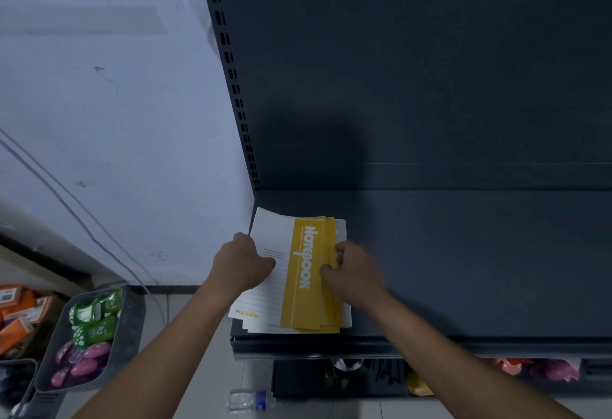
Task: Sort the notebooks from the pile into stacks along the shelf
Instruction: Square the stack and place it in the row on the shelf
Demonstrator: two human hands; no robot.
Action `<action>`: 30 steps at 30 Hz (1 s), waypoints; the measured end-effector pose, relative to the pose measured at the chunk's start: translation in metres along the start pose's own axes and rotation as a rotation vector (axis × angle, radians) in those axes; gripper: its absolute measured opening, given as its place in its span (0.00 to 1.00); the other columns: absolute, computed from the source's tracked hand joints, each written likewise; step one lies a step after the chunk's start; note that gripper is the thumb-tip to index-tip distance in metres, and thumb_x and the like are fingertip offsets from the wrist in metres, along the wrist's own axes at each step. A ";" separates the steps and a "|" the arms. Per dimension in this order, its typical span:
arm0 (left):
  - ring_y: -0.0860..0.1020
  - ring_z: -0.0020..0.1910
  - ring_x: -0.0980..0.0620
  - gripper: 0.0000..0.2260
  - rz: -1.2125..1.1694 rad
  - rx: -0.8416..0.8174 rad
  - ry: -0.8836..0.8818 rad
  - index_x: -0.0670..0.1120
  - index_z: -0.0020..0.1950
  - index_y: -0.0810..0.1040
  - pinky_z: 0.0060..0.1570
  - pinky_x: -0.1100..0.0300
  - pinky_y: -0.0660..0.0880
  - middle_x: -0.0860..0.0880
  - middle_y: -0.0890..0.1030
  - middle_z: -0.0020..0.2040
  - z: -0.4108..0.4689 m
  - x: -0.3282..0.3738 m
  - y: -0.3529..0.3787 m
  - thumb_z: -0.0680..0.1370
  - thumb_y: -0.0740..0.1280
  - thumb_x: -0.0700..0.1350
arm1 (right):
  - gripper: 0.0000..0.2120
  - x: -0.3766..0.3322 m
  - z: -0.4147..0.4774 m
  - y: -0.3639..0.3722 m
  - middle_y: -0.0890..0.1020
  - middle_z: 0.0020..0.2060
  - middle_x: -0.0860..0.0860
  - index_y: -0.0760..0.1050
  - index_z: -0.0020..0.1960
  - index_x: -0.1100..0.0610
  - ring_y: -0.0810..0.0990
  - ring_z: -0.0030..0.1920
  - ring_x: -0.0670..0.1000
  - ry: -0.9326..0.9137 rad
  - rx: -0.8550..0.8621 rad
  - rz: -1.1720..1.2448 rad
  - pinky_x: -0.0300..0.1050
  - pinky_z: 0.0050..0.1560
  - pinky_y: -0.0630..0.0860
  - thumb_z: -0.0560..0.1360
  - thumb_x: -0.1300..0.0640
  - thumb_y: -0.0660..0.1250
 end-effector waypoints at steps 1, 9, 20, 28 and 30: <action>0.79 0.46 0.46 0.15 0.003 0.001 -0.003 0.39 0.53 0.71 0.35 0.60 0.72 0.45 0.79 0.47 0.000 0.000 -0.001 0.75 0.70 0.47 | 0.20 0.000 0.001 0.001 0.69 0.56 0.50 0.71 0.66 0.58 0.76 0.56 0.51 -0.001 -0.009 0.028 0.43 0.52 0.73 0.76 0.56 0.69; 0.74 0.36 0.53 0.09 -0.045 -0.006 0.054 0.41 0.44 0.72 0.30 0.61 0.68 0.48 0.77 0.39 0.000 0.005 -0.002 0.79 0.66 0.46 | 0.16 0.005 0.009 0.011 0.76 0.58 0.51 0.75 0.58 0.53 0.77 0.58 0.51 0.084 -0.067 0.235 0.45 0.54 0.77 0.72 0.57 0.72; 0.79 0.56 0.47 0.11 -0.486 -0.147 0.141 0.46 0.64 0.74 0.58 0.47 0.78 0.48 0.81 0.59 0.003 0.022 -0.002 0.82 0.66 0.45 | 0.07 -0.005 0.005 -0.005 0.80 0.49 0.47 0.71 0.55 0.52 0.79 0.48 0.47 0.136 -0.011 0.323 0.43 0.44 0.77 0.79 0.53 0.65; 0.75 0.53 0.51 0.18 -0.176 -0.105 0.410 0.44 0.67 0.69 0.48 0.58 0.71 0.50 0.76 0.60 -0.013 0.071 0.012 0.81 0.65 0.51 | 0.17 0.007 -0.020 -0.057 0.81 0.53 0.54 0.71 0.61 0.57 0.82 0.51 0.54 0.158 0.158 0.189 0.56 0.54 0.82 0.76 0.51 0.68; 0.75 0.54 0.49 0.17 -0.068 -0.055 0.480 0.43 0.66 0.70 0.49 0.56 0.72 0.47 0.77 0.60 -0.023 0.089 0.017 0.81 0.64 0.51 | 0.20 0.016 -0.031 -0.069 0.80 0.55 0.53 0.69 0.64 0.57 0.81 0.53 0.54 0.183 0.202 0.176 0.53 0.54 0.81 0.77 0.50 0.68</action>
Point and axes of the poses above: each hand's wrist, its own z-axis towards the middle knuckle, its own y-axis out of the palm, x = y × z, the point moved 5 cm from there along z, towards the middle knuckle
